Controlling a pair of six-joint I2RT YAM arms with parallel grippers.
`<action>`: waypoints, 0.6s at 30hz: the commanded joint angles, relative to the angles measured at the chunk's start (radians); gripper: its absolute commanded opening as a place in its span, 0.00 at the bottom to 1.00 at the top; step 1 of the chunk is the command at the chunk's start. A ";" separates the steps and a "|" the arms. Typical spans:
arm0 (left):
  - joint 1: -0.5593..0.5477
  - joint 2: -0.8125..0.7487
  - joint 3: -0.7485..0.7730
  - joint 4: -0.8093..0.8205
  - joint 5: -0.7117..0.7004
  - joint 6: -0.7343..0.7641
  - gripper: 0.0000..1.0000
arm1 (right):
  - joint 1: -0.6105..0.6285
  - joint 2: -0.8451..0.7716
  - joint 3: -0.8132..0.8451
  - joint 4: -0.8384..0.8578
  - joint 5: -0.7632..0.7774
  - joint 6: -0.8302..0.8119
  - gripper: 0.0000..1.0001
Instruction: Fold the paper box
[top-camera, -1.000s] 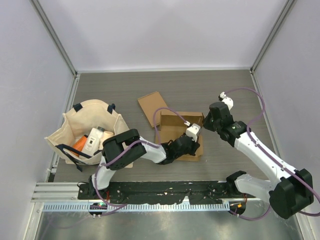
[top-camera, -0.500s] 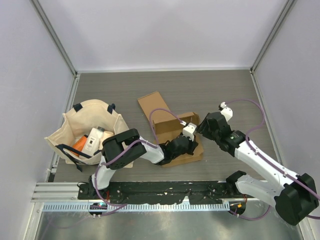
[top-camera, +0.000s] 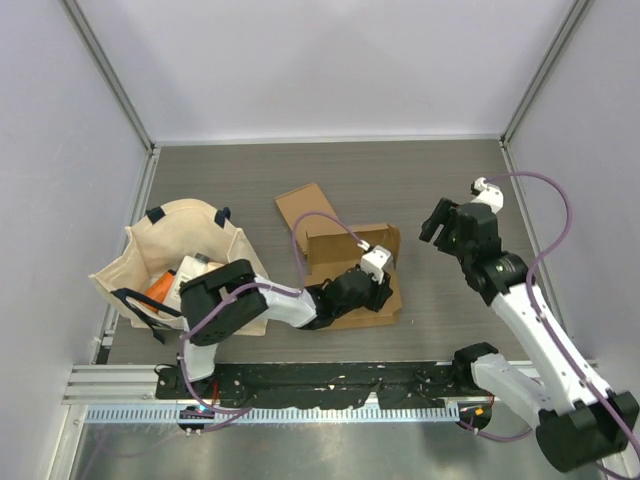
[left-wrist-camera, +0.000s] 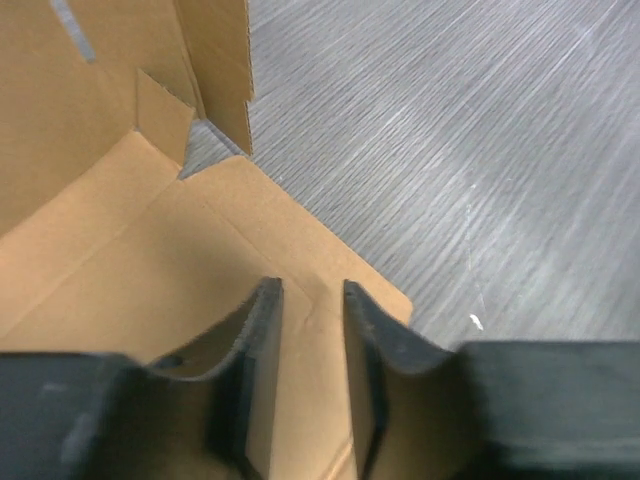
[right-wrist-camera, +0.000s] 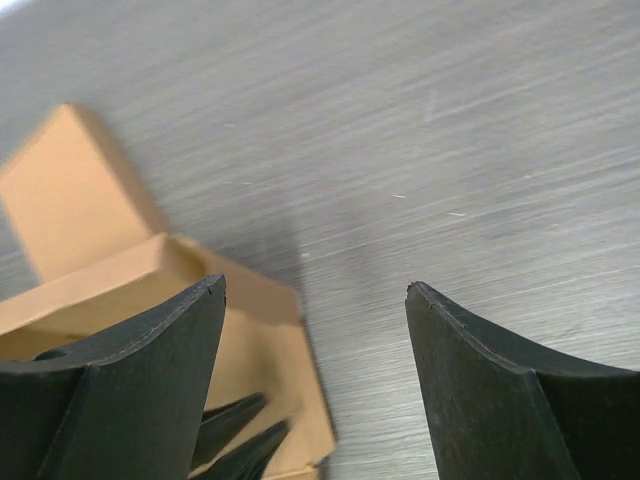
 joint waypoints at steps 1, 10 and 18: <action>-0.003 -0.171 -0.011 -0.128 -0.050 0.060 0.39 | -0.069 0.143 0.004 0.085 -0.035 -0.102 0.78; 0.003 -0.567 -0.097 -0.593 -0.383 0.052 0.54 | -0.072 0.270 -0.068 0.232 -0.082 -0.162 0.73; 0.050 -0.609 -0.108 -0.789 -0.638 -0.110 0.74 | -0.071 0.307 -0.152 0.413 -0.176 -0.246 0.64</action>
